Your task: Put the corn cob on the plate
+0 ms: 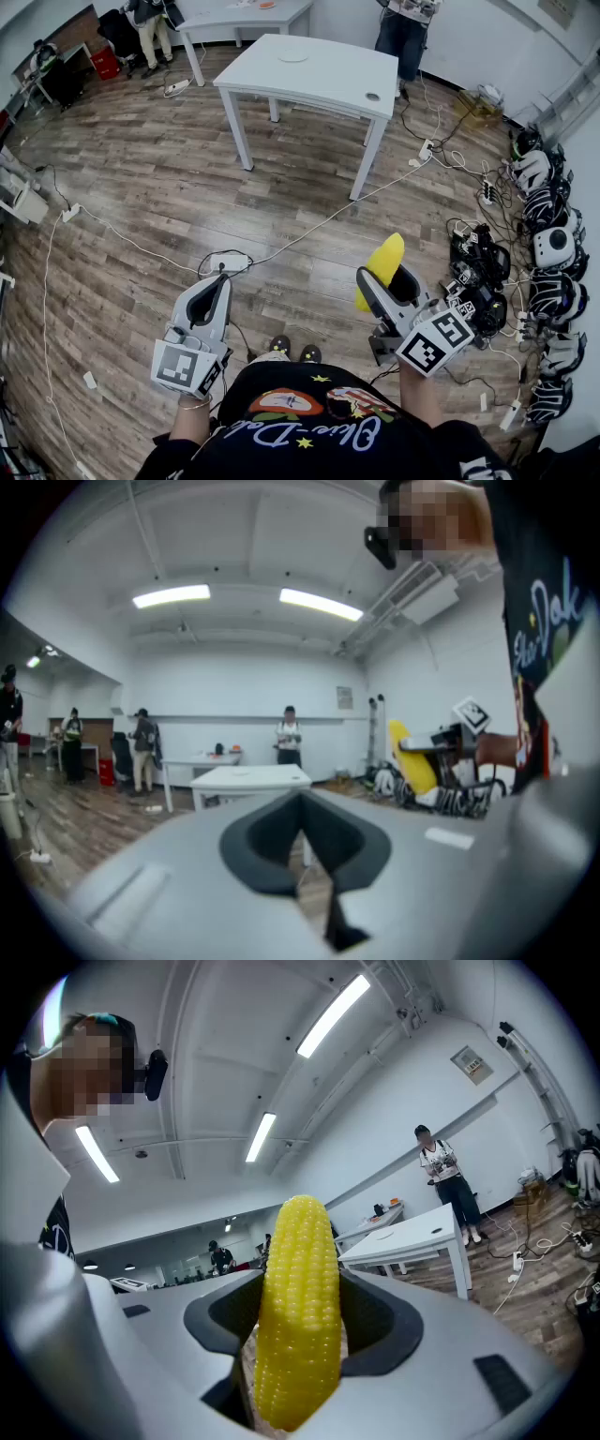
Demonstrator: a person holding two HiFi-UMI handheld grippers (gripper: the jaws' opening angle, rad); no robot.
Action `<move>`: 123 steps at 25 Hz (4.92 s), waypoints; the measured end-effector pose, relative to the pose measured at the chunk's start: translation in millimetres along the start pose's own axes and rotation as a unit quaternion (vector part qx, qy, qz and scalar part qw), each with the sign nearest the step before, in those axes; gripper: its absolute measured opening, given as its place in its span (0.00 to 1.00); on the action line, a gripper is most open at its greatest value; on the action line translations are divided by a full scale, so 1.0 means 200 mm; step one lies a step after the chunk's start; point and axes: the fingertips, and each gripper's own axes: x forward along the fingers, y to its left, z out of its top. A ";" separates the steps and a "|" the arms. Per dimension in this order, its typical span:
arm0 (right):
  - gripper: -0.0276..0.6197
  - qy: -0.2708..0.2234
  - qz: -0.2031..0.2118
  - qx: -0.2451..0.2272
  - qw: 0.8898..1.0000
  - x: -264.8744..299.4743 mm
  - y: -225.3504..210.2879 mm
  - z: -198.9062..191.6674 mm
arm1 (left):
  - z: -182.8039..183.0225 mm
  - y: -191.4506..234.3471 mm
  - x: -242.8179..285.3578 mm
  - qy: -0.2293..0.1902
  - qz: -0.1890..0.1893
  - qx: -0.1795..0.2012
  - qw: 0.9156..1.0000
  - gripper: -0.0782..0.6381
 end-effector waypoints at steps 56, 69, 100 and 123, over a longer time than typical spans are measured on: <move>0.41 -0.019 0.004 -0.075 0.997 2.85 -1.93 1.16 | 0.39 1.73 3.20 -0.054 -0.046 0.012 0.997 0.09; 0.41 0.035 -0.016 -0.089 0.995 3.87 -2.43 1.23 | 0.45 2.48 4.08 -0.069 -0.063 0.008 0.996 0.09; 0.41 0.394 -0.120 -0.116 0.904 5.08 -3.36 0.47 | 0.27 3.31 4.88 -0.020 -0.121 -0.046 0.991 0.09; 0.07 0.104 -0.126 -0.087 0.983 4.53 -2.95 1.07 | 0.41 3.03 4.63 -0.050 -0.099 -0.008 0.994 0.09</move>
